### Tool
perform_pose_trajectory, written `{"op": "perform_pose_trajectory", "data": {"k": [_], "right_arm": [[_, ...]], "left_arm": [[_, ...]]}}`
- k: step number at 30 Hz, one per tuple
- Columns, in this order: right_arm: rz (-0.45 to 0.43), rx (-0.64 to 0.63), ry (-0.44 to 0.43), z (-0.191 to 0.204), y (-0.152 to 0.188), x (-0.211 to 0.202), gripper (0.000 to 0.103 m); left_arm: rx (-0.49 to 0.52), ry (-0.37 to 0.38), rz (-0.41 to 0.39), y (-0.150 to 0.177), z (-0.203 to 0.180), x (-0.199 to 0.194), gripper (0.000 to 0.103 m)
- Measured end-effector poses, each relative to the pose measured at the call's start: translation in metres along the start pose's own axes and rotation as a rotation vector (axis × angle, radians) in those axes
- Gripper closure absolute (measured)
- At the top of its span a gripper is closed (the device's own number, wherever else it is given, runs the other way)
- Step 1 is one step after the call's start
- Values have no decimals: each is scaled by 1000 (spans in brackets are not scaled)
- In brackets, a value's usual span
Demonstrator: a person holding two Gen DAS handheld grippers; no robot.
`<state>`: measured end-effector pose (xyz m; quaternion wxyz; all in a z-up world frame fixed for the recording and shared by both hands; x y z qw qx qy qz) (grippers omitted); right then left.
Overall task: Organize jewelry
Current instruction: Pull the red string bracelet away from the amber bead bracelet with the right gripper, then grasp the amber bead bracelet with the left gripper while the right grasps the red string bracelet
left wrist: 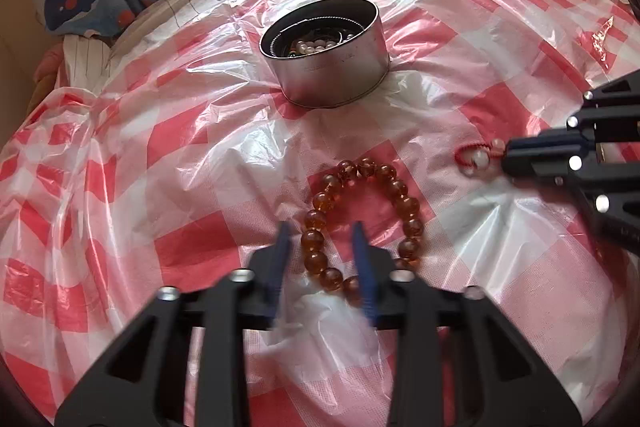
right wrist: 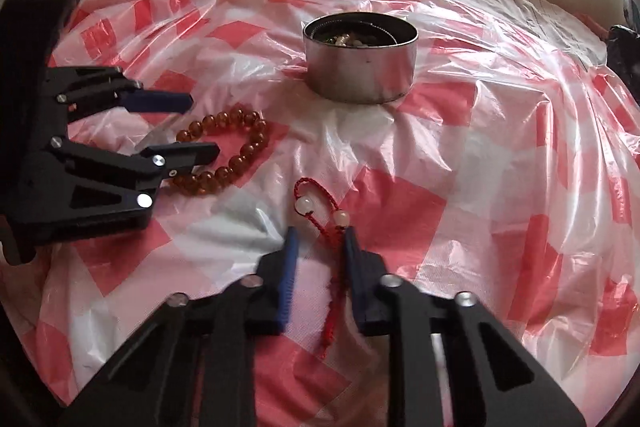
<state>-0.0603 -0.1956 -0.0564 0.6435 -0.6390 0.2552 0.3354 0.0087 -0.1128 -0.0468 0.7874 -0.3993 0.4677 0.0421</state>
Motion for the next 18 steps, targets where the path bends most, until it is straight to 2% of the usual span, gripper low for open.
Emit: {"op": "perform_pose_trajectory", "data": {"k": [5,10,11,12,14,15,17,18], "right_arm": [[-79,52,-5,-9,-10,-10,97],[-123,81,-25,-8,-17,-15,96],[-116,83,-20,-8,-17,-14,96],[-110,86,-14,-9,-16,-12,94],[-103,84,2,-10,-16,-10,72],[-99,77,12,-10,-15,-8,60],[-78,57,25,-7,-11,-4,60],[-59,45,29,-7,-8,0,60]], "left_arm": [[-145,13,-46,-4,26,-13,93],[-208,55,-39,2,32,-15,92],[-205,53,-35,4,31,-14,88],[-199,56,-27,5,29,-12,84],[-195,60,-27,6,26,-9,65],[-194,65,-28,6,24,-7,64],[-153,51,-19,7,18,-4,66],[-130,43,-16,6,16,-3,73]]}}
Point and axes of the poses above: each gripper's, at about its wrist camera, not at the fingertips, and x roughly the way its jaws point, z to its left, y to its underside, the point moved 7 cm from there along x, roughly the way its jaws point, and after that the axes turned 7 degrees about -z, right-handed, at the moved point
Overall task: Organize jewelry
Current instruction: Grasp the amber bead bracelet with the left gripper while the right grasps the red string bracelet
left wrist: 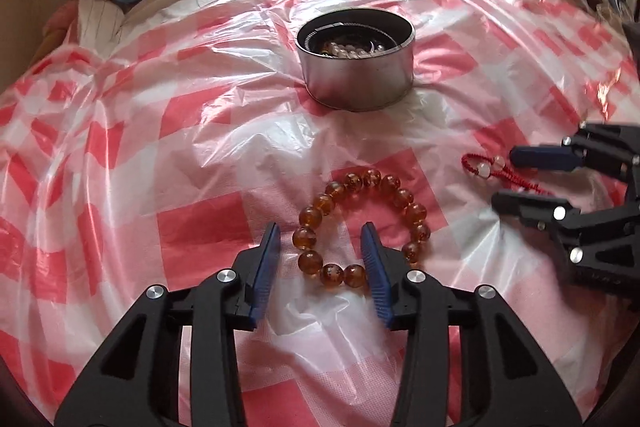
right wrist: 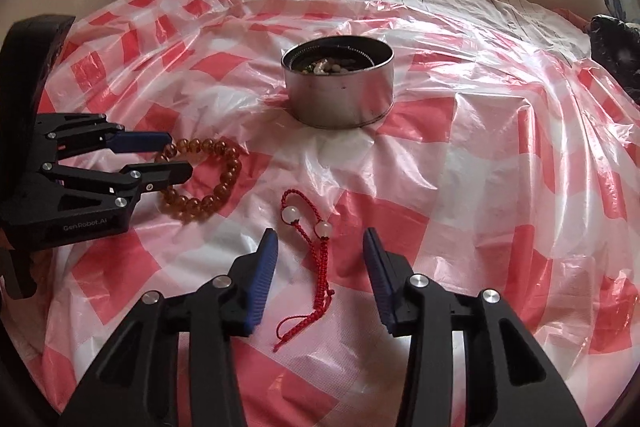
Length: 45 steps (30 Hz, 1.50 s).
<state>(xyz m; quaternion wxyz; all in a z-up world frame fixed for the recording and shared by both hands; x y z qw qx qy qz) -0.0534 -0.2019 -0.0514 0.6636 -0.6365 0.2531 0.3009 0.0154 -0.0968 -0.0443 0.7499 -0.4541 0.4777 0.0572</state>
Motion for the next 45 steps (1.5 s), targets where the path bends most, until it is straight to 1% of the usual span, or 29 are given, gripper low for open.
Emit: {"op": "perform_pose_trajectory", "data": {"k": [1,2,3,4,8,11,14,15,16,18,19,20,21,22,24,26,27,28,30,31,34,35,37,45], "right_arm": [[18,-13,6,2,3,4,63],[19,-23,14,3,4,4,67],[20,-22,9,3,4,4,85],[22,-13,-1,3,5,4,96],[-8,6,-3,0,2,-2,96],[-32,15,-17,0,-2,-5,96],[-28,12,-14,1,-3,-3,96],[-21,12,-12,1,-2,-2,93],[-18,11,-12,1,-2,-1,81],[-25,3,-6,2,-2,-2,64],[-27,0,-6,3,-3,-3,64],[-25,0,-6,3,-3,-3,63],[-23,0,-4,3,-3,-2,62],[-19,2,-2,2,-2,-1,61],[-4,5,9,0,0,2,60],[14,6,14,-1,2,6,60],[18,6,11,-1,3,7,62],[23,8,3,-1,3,7,75],[30,15,-18,0,5,8,93],[27,16,-24,0,4,7,96],[1,46,-62,1,1,2,96],[-22,63,-89,2,-2,-1,96],[-49,85,-113,2,-6,-7,96],[-78,111,-137,2,-13,-10,96]], "left_arm": [[20,-4,5,0,-2,-1,90],[31,-10,3,-1,-3,-2,93],[30,-7,-7,-3,-4,-6,93],[25,-7,-19,-4,-3,-9,93],[15,-40,-52,-10,5,-17,93],[16,-47,-43,-9,6,-14,93],[37,-55,-39,-8,4,-12,92],[40,-57,-40,-8,3,-12,92],[40,-56,-40,-8,3,-11,92],[38,-57,-41,-8,2,-12,88],[35,-58,-45,-8,2,-11,78],[30,-60,-49,-9,2,-11,63],[22,-59,-54,-9,2,-11,58],[17,-57,-51,-9,2,-10,55],[15,-33,-14,-5,-1,-3,55],[46,-13,7,-2,-7,1,74],[69,-22,7,-3,-9,1,90],[79,-22,0,-4,-11,-1,93],[37,21,-14,-6,-11,-5,93],[13,36,-22,-8,-9,-7,93],[-23,34,-56,-14,-3,-14,93],[-26,27,-68,-16,-1,-16,93],[-24,19,-79,-18,-1,-19,93],[-1,4,-93,-21,-4,-21,93]]}}
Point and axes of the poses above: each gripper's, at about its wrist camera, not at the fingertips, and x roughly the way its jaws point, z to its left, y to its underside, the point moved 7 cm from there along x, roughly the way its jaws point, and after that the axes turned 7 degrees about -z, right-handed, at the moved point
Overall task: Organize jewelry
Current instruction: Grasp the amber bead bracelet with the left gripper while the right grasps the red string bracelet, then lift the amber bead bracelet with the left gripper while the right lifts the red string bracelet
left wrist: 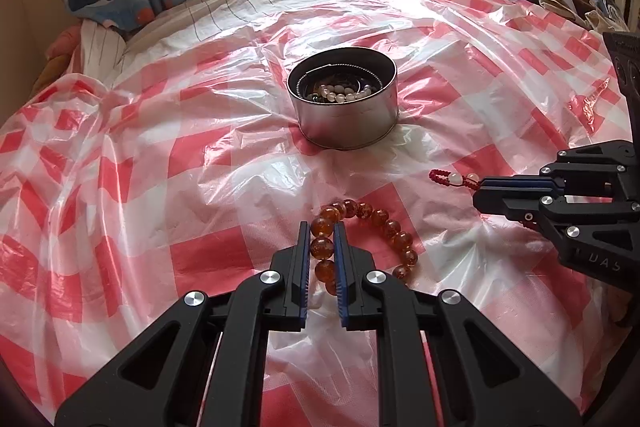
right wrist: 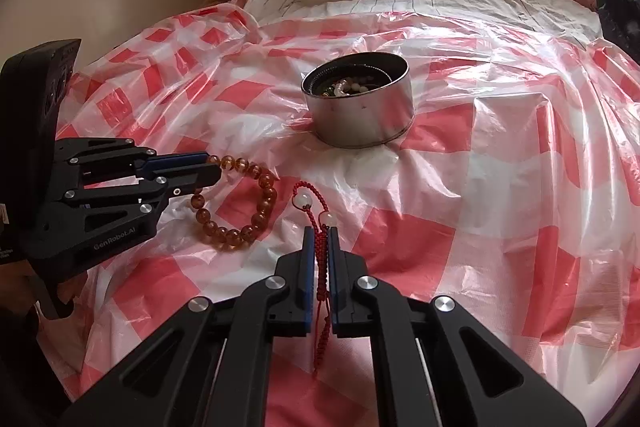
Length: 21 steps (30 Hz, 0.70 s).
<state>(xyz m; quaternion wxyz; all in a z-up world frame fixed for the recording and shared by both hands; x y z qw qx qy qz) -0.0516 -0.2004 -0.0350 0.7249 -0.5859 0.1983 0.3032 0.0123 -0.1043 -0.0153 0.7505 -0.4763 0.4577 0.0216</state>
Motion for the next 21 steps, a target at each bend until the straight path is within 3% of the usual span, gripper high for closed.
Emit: {"op": "perform_pose_trajectory", "data": {"k": [21], "right_arm": [[-23,5,-27,4,-4,-3,96]], "left_arm": [[5,-6,-10,-2,-1,-2,93]]}}
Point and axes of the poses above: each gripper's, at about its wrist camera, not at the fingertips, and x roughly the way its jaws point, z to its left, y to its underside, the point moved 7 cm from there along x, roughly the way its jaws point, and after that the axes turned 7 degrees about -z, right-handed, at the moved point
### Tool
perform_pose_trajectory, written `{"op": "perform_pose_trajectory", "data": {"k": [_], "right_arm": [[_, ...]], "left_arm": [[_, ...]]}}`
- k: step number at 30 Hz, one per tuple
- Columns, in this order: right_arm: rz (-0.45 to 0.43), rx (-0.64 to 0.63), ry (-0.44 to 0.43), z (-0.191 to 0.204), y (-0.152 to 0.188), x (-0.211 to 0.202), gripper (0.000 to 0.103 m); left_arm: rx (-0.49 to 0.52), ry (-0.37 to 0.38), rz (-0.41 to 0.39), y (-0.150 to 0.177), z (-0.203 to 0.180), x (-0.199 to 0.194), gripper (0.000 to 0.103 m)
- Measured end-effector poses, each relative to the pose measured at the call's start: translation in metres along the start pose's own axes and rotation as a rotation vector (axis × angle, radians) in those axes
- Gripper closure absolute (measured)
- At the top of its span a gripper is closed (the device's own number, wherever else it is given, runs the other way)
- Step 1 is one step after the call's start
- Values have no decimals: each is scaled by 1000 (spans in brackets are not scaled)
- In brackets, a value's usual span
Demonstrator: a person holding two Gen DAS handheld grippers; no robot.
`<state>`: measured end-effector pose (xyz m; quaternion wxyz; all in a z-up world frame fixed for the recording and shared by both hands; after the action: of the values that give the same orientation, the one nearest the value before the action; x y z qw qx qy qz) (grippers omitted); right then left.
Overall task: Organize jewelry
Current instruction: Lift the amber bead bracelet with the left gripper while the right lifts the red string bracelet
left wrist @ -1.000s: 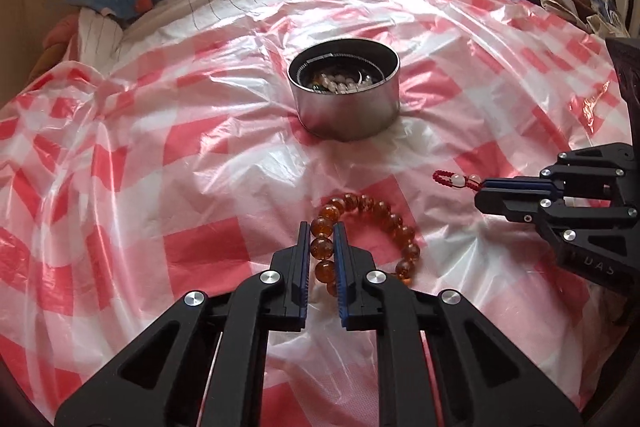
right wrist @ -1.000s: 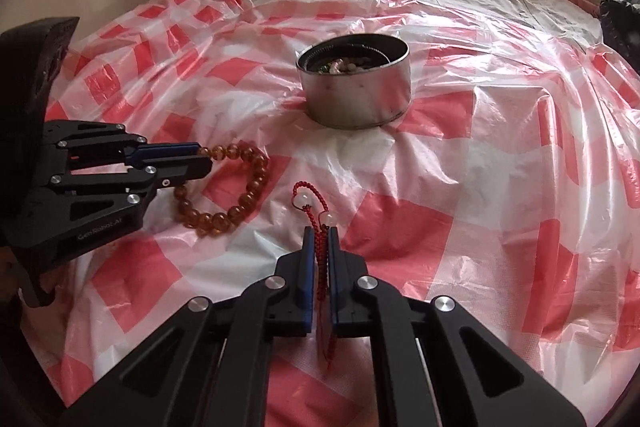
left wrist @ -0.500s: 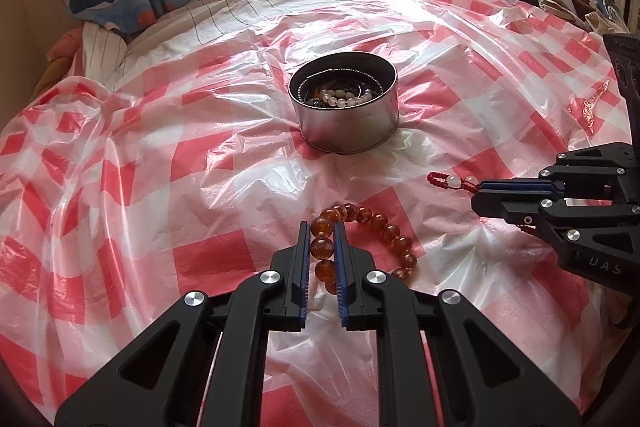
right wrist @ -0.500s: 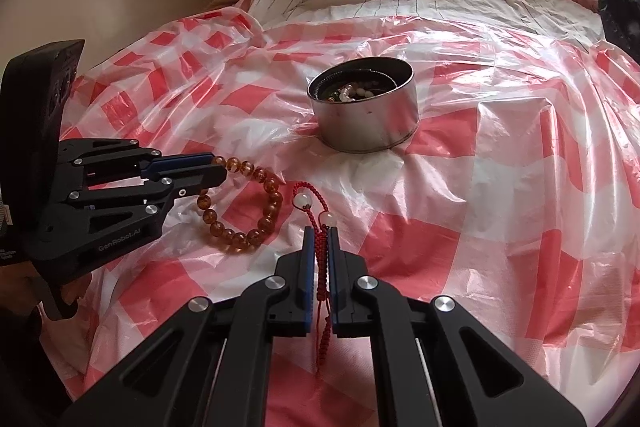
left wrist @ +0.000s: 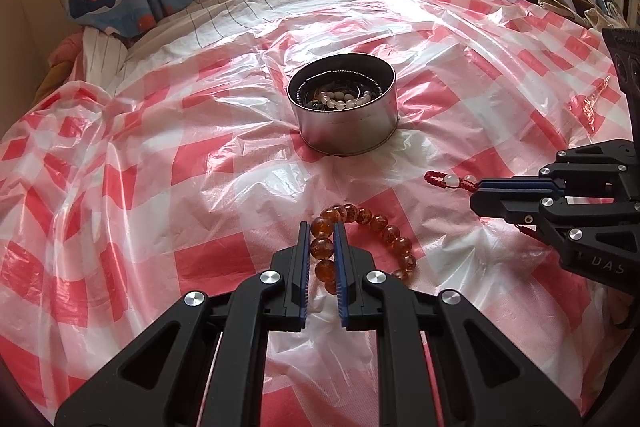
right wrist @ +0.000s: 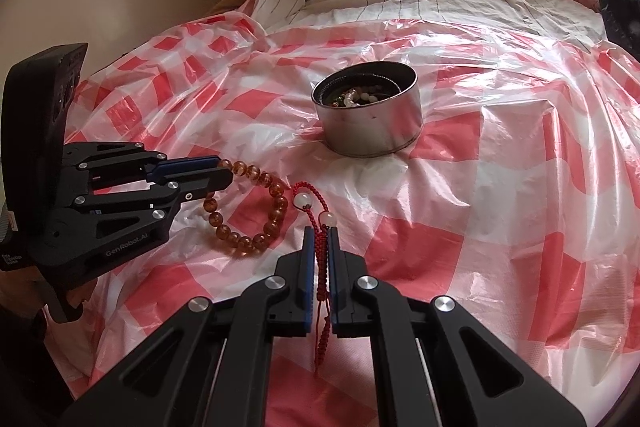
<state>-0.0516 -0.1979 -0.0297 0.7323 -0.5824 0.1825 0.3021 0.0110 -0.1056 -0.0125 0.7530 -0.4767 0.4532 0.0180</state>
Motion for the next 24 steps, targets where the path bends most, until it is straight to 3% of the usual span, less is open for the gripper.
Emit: {"op": "perform_pose_trajectory", "data": {"k": [24], "right_arm": [[-7,11,-7,1,-4,-2,96]], "left_arm": [[-38,25,-9,-4,6,0,93]]}}
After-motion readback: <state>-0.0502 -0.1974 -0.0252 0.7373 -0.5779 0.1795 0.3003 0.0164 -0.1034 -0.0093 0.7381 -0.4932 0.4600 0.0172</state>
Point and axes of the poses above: each gripper's, at about its wrist camera, not at the fingertips, and x roughly the way its jaws point, z to its left, y to its underside, the point moved 7 cm from there along x, roughly the way its jaws point, and after that the axes turned 7 degrees about -z, right-handed, at the moved point
